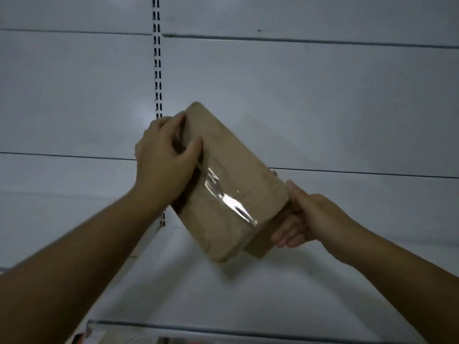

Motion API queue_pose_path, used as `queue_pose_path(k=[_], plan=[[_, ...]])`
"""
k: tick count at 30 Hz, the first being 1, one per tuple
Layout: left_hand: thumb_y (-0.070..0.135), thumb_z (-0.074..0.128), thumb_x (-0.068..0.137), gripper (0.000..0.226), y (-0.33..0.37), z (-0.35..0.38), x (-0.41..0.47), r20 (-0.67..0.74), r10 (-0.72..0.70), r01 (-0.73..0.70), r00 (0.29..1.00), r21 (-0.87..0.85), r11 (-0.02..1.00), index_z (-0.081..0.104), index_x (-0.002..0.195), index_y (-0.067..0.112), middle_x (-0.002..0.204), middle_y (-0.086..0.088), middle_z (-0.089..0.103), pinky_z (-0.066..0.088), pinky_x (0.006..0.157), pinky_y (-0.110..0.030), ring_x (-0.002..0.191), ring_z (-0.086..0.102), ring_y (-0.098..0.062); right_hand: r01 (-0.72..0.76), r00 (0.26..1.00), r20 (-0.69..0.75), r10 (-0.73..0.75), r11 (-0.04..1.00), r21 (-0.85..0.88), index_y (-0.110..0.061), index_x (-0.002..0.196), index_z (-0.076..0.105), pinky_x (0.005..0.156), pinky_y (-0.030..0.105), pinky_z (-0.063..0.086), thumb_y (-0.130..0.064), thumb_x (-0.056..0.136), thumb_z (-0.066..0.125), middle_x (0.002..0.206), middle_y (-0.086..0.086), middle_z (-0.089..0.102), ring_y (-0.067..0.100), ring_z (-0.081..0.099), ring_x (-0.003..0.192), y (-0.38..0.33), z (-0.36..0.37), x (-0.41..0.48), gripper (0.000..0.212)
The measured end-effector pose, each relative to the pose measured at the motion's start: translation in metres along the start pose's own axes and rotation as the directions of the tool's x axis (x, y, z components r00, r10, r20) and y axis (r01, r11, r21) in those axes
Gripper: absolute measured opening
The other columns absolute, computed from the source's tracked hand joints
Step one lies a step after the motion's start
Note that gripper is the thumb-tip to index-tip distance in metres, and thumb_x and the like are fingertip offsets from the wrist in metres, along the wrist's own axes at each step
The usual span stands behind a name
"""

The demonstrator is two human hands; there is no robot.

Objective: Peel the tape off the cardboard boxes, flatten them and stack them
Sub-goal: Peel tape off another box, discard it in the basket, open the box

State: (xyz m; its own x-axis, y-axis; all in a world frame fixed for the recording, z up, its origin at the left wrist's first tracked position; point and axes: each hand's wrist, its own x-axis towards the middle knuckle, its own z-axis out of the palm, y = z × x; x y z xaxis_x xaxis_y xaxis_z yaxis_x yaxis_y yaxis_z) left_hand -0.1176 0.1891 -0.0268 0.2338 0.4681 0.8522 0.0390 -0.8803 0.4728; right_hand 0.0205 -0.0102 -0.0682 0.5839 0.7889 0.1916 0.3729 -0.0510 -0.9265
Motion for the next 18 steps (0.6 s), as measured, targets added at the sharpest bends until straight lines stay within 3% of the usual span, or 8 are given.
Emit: queue_pose_path(k=[3, 6, 8, 10, 12, 14, 16, 18], plan=[[0.035, 0.047, 0.084, 0.018, 0.019, 0.005, 0.041, 0.299, -0.110, 0.080, 0.948, 0.111, 0.991, 0.063, 0.092, 0.033, 0.088, 0.009, 0.060, 0.042, 0.072, -0.029, 0.089, 0.053, -0.019, 0.021, 0.989, 0.147, -0.027, 0.999, 0.042, -0.007, 0.065, 0.073, 0.048, 0.023, 0.051, -0.073, 0.068, 0.032, 0.069, 0.020, 0.071, 0.027, 0.068, 0.057, -0.015, -0.013, -0.009, 0.078], [0.035, 0.047, 0.091, 0.033, 0.011, 0.030, 0.051, 0.587, -0.280, 0.163, 0.759, 0.245, 0.956, 0.064, 0.116, 0.023, 0.128, -0.002, 0.058, 0.037, 0.080, -0.026, 0.095, 0.050, -0.016, -0.030, 0.960, 0.279, 0.029, 1.000, 0.002, -0.008, 0.074, 0.074, 0.052, 0.025, 0.053, -0.069, 0.071, 0.035, 0.073, 0.019, 0.072, 0.026, 0.069, 0.062, -0.008, -0.020, -0.014, 0.073], [0.045, 0.046, 0.091, 0.039, -0.004, 0.053, 0.036, 0.711, -0.361, 0.145, 0.604, 0.347, 0.926, 0.061, 0.121, 0.025, 0.134, -0.004, 0.053, 0.037, 0.086, -0.029, 0.104, 0.053, -0.020, -0.059, 0.948, 0.305, 0.088, 0.993, -0.104, -0.007, 0.080, 0.071, 0.054, 0.024, 0.053, -0.061, 0.080, 0.037, 0.072, 0.015, 0.072, 0.024, 0.069, 0.063, 0.003, -0.022, -0.017, 0.064], [0.054, 0.042, 0.091, 0.046, -0.016, 0.077, 0.016, 0.778, -0.394, 0.082, 0.490, 0.409, 0.909, 0.054, 0.128, 0.031, 0.141, -0.002, 0.047, 0.034, 0.096, -0.034, 0.120, 0.048, -0.023, 0.038, 0.975, 0.219, 0.022, 0.964, -0.264, -0.010, 0.075, 0.068, 0.052, 0.021, 0.050, -0.052, 0.084, 0.047, 0.061, 0.005, 0.070, 0.018, 0.066, 0.057, 0.018, -0.027, -0.019, 0.048], [0.055, 0.041, 0.091, 0.047, -0.018, 0.096, 0.003, 0.798, -0.378, 0.047, 0.470, 0.405, 0.913, 0.052, 0.130, 0.032, 0.142, -0.001, 0.047, 0.031, 0.095, -0.032, 0.123, 0.045, -0.022, 0.228, 0.972, 0.068, -0.223, 0.848, -0.478, -0.018, 0.066, 0.066, 0.050, 0.023, 0.047, -0.047, 0.082, 0.055, 0.055, -0.001, 0.064, 0.011, 0.060, 0.052, 0.034, -0.036, -0.017, 0.035], [0.054, 0.041, 0.091, 0.045, -0.015, 0.105, 0.003, 0.791, -0.378, 0.050, 0.480, 0.406, 0.913, 0.056, 0.127, 0.030, 0.139, -0.002, 0.049, 0.031, 0.091, -0.031, 0.121, 0.047, -0.023, 0.392, 0.870, -0.035, -0.491, 0.735, -0.553, -0.025, 0.074, 0.065, 0.054, 0.022, 0.047, -0.046, 0.078, 0.062, 0.065, -0.009, 0.063, 0.007, 0.058, 0.064, 0.045, -0.044, -0.016, 0.022], [0.054, 0.042, 0.090, 0.045, -0.013, 0.108, 0.005, 0.782, -0.405, 0.077, 0.473, 0.422, 0.903, 0.056, 0.127, 0.031, 0.139, -0.001, 0.049, 0.031, 0.091, -0.031, 0.121, 0.047, -0.023, 0.550, 0.749, 0.050, -0.661, 0.577, -0.603, -0.027, 0.102, 0.061, 0.075, 0.014, 0.045, -0.048, 0.076, 0.065, 0.099, -0.016, 0.061, 0.001, 0.054, 0.091, 0.052, -0.043, -0.013, 0.035], [0.055, 0.044, 0.089, 0.046, -0.013, 0.107, 0.005, 0.771, -0.422, 0.095, 0.476, 0.432, 0.897, 0.053, 0.129, 0.033, 0.141, 0.000, 0.048, 0.033, 0.096, -0.032, 0.123, 0.046, -0.023, 0.652, 0.671, 0.222, -0.708, 0.420, -0.631, -0.025, 0.126, 0.050, 0.095, 0.020, 0.035, -0.056, 0.073, 0.062, 0.128, -0.006, 0.052, 0.006, 0.043, 0.116, 0.057, -0.037, -0.006, 0.063]])
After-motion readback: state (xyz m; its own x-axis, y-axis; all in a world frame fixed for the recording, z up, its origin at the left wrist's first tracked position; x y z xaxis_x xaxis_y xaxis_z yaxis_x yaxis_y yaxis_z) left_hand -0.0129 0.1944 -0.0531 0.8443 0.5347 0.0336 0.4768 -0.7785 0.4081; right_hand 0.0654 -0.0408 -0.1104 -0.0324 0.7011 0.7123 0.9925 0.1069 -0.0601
